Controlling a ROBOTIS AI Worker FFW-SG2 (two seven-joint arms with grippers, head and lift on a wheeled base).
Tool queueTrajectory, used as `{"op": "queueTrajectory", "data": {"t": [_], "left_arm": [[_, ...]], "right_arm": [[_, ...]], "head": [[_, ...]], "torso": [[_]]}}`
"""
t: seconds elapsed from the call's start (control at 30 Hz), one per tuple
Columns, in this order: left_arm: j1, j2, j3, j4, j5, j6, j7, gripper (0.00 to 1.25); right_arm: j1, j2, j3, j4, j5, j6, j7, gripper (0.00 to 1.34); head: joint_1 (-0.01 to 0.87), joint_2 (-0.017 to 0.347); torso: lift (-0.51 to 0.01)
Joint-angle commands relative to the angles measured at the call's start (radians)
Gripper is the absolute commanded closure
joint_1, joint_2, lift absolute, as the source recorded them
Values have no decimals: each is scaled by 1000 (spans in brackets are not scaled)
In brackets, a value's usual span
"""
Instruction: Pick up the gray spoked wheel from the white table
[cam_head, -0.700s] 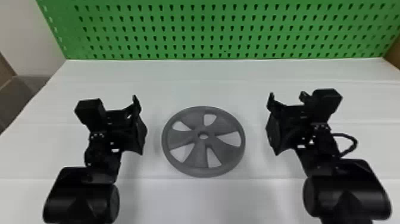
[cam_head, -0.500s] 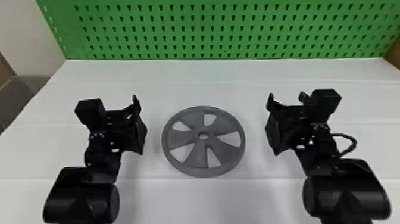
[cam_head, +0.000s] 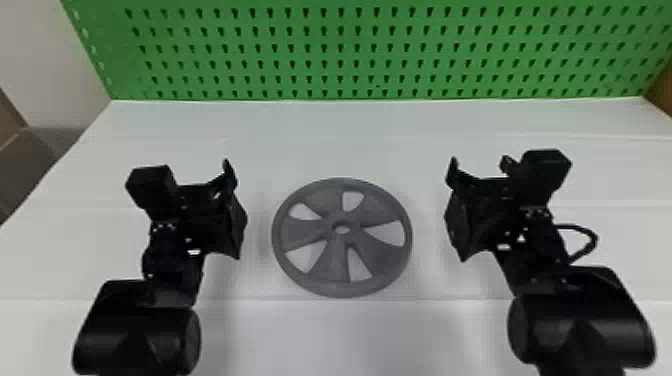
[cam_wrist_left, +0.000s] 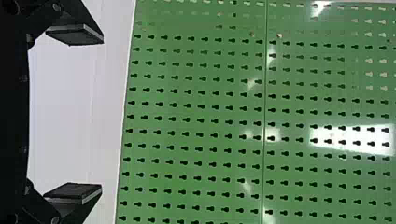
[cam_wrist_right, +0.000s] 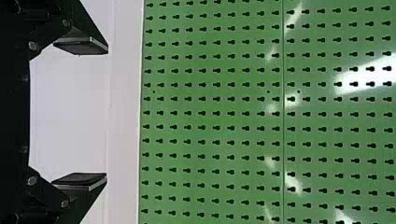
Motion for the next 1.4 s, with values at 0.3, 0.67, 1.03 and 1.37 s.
{"op": "queueTrajectory", "data": {"t": [0.3, 0.67, 1.03, 1.37], "left_arm": [[0, 0, 3, 0, 2, 0, 0, 160], [0, 0, 5, -2, 2, 0, 0, 159], [1, 0, 9, -2, 2, 0, 0, 160], [0, 0, 6, -2, 0, 0, 0, 160]], "right_arm": [[-25, 1, 13, -25, -3, 113, 0, 314], [-166, -35, 87, -110, -28, 554, 1, 314], [-307, -40, 154, -152, 29, 868, -15, 314], [-474, -83, 204, -83, -94, 1123, -32, 311]], "head": [[773, 66], [773, 66], [773, 66], [773, 66]], "torso": [[-81], [-81], [-81], [-81]]}}
